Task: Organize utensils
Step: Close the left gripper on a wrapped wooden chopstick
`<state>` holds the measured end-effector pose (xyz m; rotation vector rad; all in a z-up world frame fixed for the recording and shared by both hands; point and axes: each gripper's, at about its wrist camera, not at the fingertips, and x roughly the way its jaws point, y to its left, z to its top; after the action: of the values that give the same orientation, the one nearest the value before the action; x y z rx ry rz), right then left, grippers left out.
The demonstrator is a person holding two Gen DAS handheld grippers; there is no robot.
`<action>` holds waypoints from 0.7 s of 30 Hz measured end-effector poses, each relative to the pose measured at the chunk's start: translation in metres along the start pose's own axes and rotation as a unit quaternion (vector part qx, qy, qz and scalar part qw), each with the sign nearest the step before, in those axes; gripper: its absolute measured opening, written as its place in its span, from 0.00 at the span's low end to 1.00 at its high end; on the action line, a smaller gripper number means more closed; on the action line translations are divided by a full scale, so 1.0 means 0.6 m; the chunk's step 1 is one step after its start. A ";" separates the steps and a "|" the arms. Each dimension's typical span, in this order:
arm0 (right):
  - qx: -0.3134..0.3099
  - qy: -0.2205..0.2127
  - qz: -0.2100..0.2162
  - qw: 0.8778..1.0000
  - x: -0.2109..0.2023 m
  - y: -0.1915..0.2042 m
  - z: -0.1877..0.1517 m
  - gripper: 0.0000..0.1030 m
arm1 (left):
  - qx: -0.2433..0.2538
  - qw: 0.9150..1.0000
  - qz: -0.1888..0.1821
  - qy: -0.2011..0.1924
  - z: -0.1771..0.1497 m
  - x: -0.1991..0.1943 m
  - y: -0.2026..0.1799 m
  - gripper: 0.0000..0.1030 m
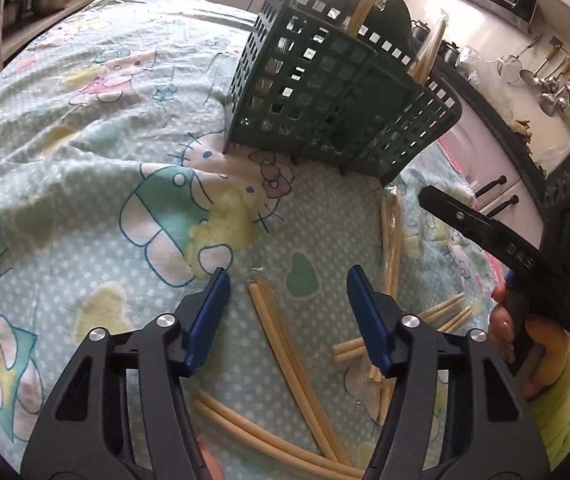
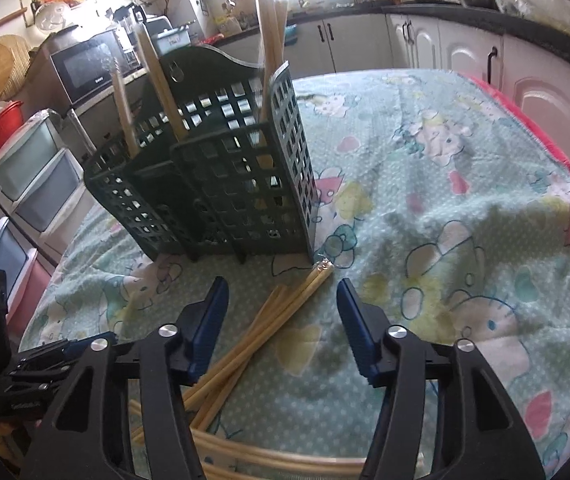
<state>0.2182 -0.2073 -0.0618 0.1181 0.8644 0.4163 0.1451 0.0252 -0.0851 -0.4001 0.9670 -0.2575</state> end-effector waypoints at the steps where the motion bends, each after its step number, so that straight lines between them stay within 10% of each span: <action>1: 0.003 0.007 -0.001 1.000 0.009 -0.002 0.002 0.45 | -0.001 1.000 0.001 0.001 0.000 0.001 0.001 0.51; 17: 0.048 0.044 -0.005 0.998 0.069 -0.034 0.015 0.21 | 0.044 0.998 0.050 0.010 0.001 0.019 -0.021 0.48; 21: 0.067 0.034 -0.005 0.997 0.062 -0.052 0.013 0.09 | 0.061 0.995 0.077 0.002 0.002 0.027 -0.034 0.34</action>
<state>0.2554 -0.2201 -0.0915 0.2237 0.9600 0.3550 0.1541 0.0010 -0.0877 -0.2128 0.9763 -0.1767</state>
